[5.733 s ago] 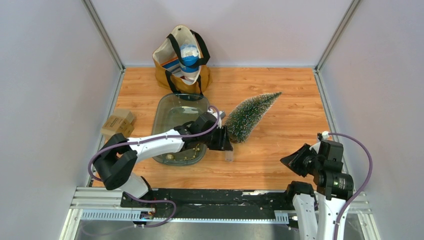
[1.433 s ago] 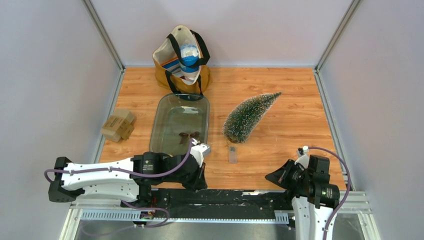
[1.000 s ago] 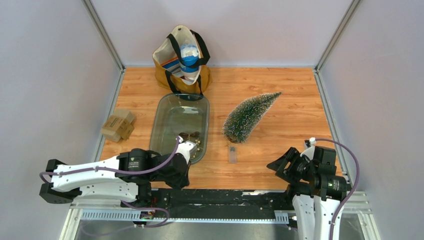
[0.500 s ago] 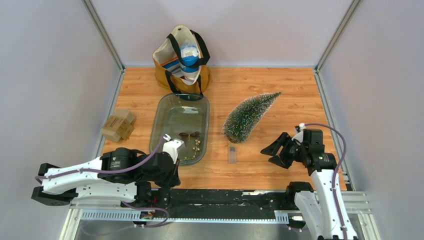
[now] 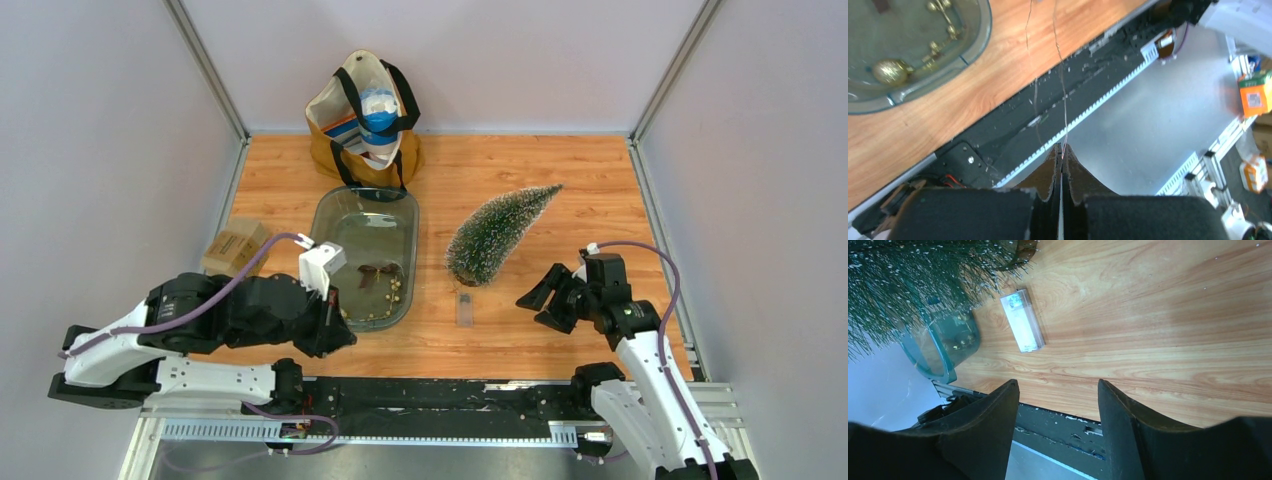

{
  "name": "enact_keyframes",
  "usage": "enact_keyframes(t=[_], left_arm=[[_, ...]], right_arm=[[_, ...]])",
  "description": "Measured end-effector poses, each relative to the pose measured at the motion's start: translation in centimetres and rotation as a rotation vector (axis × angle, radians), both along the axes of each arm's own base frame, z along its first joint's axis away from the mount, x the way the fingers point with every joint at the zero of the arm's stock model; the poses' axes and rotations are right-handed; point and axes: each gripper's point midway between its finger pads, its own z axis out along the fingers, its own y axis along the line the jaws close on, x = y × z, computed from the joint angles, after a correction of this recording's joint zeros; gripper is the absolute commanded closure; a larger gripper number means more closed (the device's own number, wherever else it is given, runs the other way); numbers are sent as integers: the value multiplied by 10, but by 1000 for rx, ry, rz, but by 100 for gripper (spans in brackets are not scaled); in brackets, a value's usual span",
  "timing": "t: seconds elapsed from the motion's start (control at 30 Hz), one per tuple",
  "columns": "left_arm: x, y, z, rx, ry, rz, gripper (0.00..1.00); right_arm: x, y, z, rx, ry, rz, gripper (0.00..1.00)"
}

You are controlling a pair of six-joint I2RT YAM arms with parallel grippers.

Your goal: Decorate the small christmas tree

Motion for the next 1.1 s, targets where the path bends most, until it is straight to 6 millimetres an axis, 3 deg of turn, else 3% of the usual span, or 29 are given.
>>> enact_keyframes(t=[0.23, 0.47, 0.67, 0.9, 1.1], left_arm=[[43, -7, 43, -14, -182, 151, 100], [82, -5, 69, 25, -364, 300, 100], [107, 10, 68, 131, -455, 351, 100], [138, 39, 45, 324, -463, 378, 100], [161, 32, 42, 353, -465, 339, 100]], right_arm=[[3, -2, -1, -13, -9, -11, 40], [6, -4, 5, -20, -27, -17, 40], [9, -4, 10, -22, -44, -18, 41], [9, -4, 12, -22, -55, -20, 41], [14, -8, 18, -48, -80, -22, 41]])
